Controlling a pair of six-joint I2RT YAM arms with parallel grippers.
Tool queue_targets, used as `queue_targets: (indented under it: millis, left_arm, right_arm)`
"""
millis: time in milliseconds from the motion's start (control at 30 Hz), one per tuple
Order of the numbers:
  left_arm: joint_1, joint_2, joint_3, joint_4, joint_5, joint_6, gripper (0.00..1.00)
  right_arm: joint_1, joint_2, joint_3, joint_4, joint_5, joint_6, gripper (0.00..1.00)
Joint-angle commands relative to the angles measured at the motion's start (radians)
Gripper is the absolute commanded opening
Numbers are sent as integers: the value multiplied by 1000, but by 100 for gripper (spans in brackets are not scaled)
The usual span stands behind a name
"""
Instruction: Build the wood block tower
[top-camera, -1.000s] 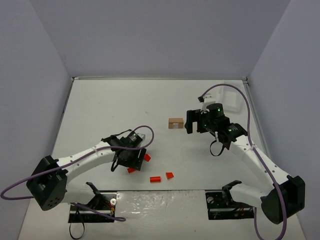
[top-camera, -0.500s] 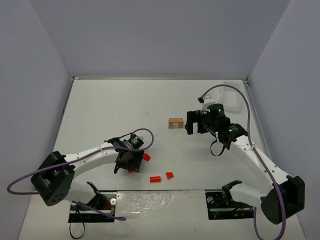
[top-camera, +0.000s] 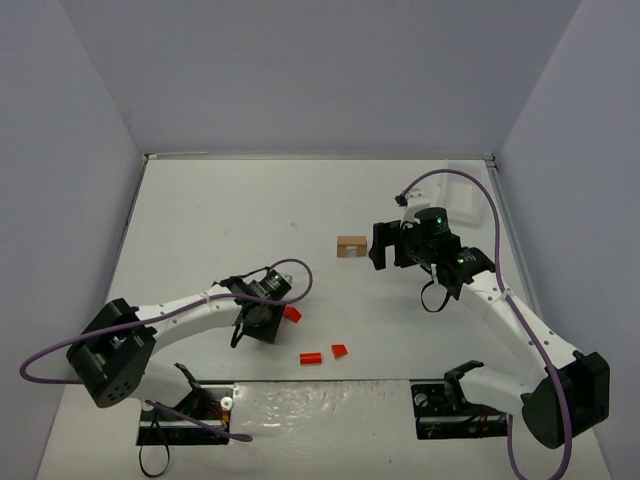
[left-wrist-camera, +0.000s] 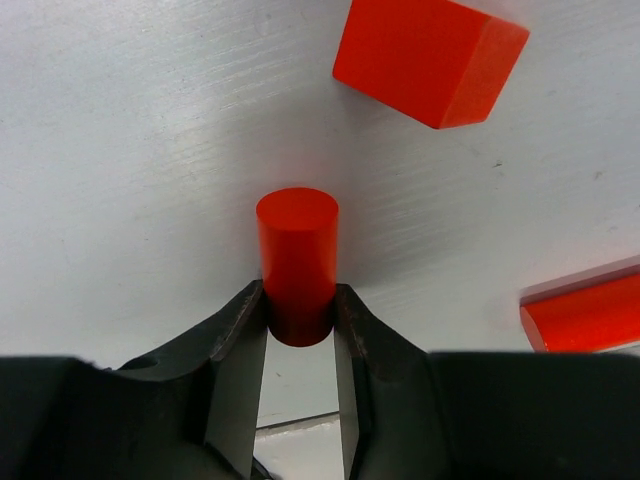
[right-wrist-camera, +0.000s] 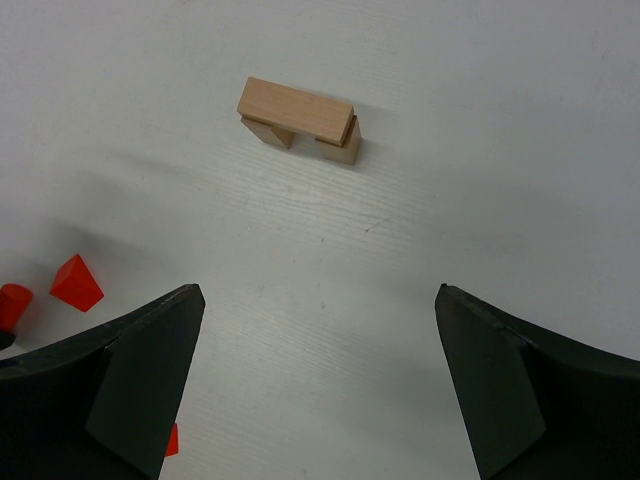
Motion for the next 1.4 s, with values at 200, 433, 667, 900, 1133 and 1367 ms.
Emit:
queue_targets:
  millis: [200,433,667,900,1133,1367]
  left_arm:
    - [-13,-190,91,-14,-10,59,0]
    - [-14,-311,187,127,-9,268,0]
    - [-13,-302,237,314,48,446,0]
    - [-13,-265,259,471,117,507,0]
    - [-11,-225,293,525,121,537,0]
    - [0,-197,294,556,139,532,0]
  right_arm:
    - [-12,23,84,58,-125,-6,98]
    - [-9,104,210,56,-331,71,94]
    - [19,222,368,57,-510,152,87]
    - [54,320,447,56,-603,210,83]
    - [89,347,448,56,-625,228,78]
    - [101,346,433,56,-648,229,73]
